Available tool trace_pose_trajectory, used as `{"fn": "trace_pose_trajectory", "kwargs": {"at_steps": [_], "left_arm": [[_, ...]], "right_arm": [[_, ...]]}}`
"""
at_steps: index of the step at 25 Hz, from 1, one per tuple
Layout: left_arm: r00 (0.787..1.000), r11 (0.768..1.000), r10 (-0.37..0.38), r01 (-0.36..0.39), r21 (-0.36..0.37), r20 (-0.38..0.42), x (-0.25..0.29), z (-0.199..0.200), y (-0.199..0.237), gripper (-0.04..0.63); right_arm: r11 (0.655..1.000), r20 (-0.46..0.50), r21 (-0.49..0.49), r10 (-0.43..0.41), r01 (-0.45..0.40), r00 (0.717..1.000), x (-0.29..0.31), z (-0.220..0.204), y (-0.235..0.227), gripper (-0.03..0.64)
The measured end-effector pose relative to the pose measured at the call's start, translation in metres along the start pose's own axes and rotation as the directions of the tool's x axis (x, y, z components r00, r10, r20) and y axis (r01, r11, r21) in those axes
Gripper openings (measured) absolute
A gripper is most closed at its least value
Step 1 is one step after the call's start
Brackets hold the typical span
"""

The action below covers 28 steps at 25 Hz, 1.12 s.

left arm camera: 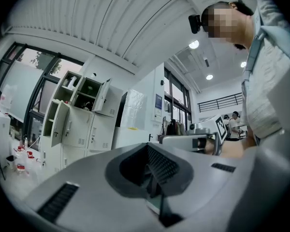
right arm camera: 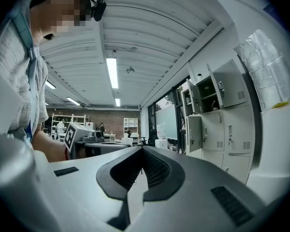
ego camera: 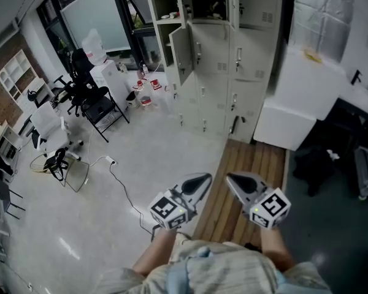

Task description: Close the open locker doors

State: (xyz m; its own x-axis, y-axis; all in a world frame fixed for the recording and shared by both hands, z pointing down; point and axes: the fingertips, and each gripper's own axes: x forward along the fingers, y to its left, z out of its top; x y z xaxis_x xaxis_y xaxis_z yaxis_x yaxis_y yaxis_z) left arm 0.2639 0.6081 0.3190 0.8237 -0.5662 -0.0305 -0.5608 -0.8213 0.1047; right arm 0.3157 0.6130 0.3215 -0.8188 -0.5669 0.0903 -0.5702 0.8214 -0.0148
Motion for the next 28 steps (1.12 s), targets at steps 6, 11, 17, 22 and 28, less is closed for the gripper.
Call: {"fn": "trace_pose_trajectory", "kwargs": {"at_steps": [6, 11, 17, 22, 28], "left_arm": [[1.0, 1.0, 0.003, -0.003, 0.002, -0.005, 0.009, -0.001, 0.003, 0.003], [1.0, 1.0, 0.003, -0.003, -0.001, -0.014, 0.02, -0.001, 0.001, 0.003], [1.0, 1.0, -0.006, 0.006, 0.002, -0.012, 0.029, -0.005, 0.004, 0.003], [1.0, 1.0, -0.002, 0.002, -0.004, -0.009, 0.047, -0.004, 0.026, 0.003], [1.0, 0.999, 0.018, -0.018, 0.042, 0.011, 0.087, 0.008, 0.083, 0.003]], "right_arm": [[1.0, 0.047, 0.022, 0.007, -0.008, 0.999, 0.0, 0.006, -0.009, 0.002], [0.999, 0.073, 0.025, 0.021, -0.023, 0.997, -0.003, 0.009, -0.016, 0.003], [0.999, 0.081, 0.047, 0.0, -0.004, 0.997, -0.008, 0.009, -0.032, 0.003], [0.999, 0.068, 0.049, -0.021, 0.017, 0.997, 0.002, 0.005, -0.058, 0.003], [0.998, 0.09, 0.057, -0.037, 0.032, 0.995, 0.036, 0.019, -0.108, 0.003]]}}
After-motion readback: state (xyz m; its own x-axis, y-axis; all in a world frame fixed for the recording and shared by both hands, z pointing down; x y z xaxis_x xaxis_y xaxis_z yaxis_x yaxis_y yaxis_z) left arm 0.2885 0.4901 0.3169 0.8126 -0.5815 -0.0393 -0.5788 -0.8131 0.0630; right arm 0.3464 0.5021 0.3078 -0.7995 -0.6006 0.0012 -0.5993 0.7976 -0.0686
